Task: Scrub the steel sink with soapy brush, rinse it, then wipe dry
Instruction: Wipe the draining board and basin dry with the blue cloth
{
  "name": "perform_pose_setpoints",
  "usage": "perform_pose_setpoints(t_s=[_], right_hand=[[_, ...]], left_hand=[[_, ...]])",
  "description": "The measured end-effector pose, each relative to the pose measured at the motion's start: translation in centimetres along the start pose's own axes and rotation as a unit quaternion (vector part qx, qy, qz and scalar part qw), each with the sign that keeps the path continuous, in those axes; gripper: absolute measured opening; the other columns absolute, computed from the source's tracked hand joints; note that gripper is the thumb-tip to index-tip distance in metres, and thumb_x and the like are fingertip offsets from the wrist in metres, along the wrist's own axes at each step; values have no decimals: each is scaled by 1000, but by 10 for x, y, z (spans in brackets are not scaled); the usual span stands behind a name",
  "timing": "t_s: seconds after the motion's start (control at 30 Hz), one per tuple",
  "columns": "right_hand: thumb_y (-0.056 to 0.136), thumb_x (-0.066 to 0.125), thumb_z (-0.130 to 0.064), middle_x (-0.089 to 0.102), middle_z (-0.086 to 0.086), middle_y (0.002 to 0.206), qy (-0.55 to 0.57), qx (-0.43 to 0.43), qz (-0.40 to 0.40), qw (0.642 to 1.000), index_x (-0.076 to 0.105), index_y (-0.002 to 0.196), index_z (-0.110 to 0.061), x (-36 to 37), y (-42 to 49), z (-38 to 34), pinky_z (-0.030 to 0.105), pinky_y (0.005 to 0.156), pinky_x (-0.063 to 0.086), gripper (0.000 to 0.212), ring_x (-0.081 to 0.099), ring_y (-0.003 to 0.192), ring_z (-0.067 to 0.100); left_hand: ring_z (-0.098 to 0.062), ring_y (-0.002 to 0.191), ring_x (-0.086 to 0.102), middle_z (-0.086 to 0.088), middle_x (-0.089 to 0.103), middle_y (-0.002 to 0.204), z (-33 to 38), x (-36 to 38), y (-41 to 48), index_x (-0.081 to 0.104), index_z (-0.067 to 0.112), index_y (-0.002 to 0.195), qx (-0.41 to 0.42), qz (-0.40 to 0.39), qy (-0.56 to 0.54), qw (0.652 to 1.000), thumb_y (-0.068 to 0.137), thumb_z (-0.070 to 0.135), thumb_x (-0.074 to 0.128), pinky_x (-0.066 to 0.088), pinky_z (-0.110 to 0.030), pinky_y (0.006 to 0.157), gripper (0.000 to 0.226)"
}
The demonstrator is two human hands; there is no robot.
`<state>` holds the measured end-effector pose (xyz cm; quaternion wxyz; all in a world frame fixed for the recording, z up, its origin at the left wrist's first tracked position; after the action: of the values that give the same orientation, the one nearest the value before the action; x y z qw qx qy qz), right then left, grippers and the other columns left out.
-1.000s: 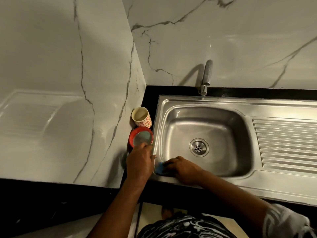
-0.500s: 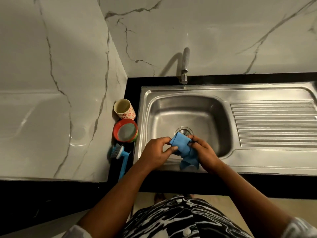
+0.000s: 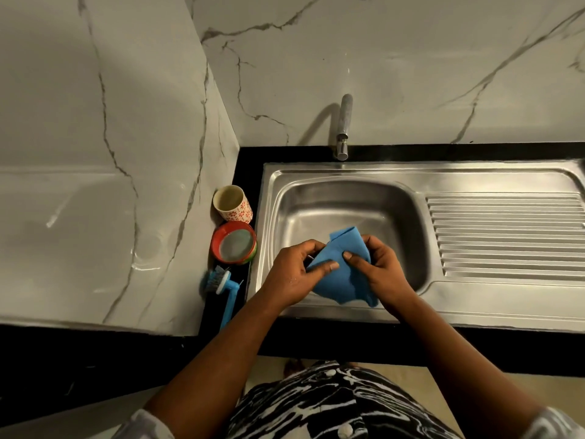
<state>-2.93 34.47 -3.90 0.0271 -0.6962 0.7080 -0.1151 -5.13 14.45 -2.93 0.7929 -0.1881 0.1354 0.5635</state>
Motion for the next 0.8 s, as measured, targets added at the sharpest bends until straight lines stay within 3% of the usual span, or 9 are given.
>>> perform_pose_setpoints(t_s=[0.13,0.23,0.37,0.47,0.6,0.7,0.8], right_hand=[[94,70,-5,73,18,107,11,-1,-6,1000,65,119,-6,-2,2,-11,44,84,60,26,71,97,30],[90,73,-4,73,17,104,6,-5,-19,1000,67,115,-10,-4,2,-16,42,84,61,26,71,96,27],[87,75,-9,73,19,106,22,-15,-43,999,67,115,-7,-5,2,-23,40,86,59,29,71,98,28],[94,65,-23,75,12,103,25,-11,-48,998,69,113,-7,-5,3,-28,31,87,57,25,70,97,21],[109,44,-29,73,22,110,22,25,-56,998,71,111,3,-6,9,-23,33,90,57,43,71,102,29],[107,51,-19,77,15,102,-12,49,-41,998,75,103,2,-9,12,-19,33,83,54,32,71,90,21],[99,64,-13,78,14,99,-47,54,-41,997,78,100,-3,-15,15,-12,37,89,58,17,72,92,22]], left_hand=[[-5,83,72,10,77,89,-5,-3,0,76,25,103,-12,-17,-8,1000,90,25,84,59,-30,74,15],[-9,81,71,8,75,86,-4,-6,1,78,22,98,7,26,24,999,91,27,83,58,-40,76,10],[-12,78,69,11,74,82,6,-11,0,79,24,94,30,98,5,995,89,26,86,57,-31,72,9],[-16,80,70,11,75,83,9,-15,5,79,23,93,38,87,-10,995,87,26,87,57,-35,73,10],[-9,87,72,14,77,88,18,-17,8,83,24,95,57,74,11,996,86,23,89,57,-25,77,11],[-6,88,72,15,78,89,24,-16,7,83,24,94,72,82,41,993,84,24,89,57,-23,77,11],[-4,85,72,18,77,86,26,-15,4,83,26,92,69,90,50,992,85,21,89,59,-24,76,11]])
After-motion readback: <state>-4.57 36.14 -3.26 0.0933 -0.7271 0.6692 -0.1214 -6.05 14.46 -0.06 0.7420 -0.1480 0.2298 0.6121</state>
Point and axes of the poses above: each hand's wrist, its own y-axis towards the middle knuckle, its own x-axis out of the palm, z = x × y, the point moved 2 cm from there along y, towards the middle knuckle
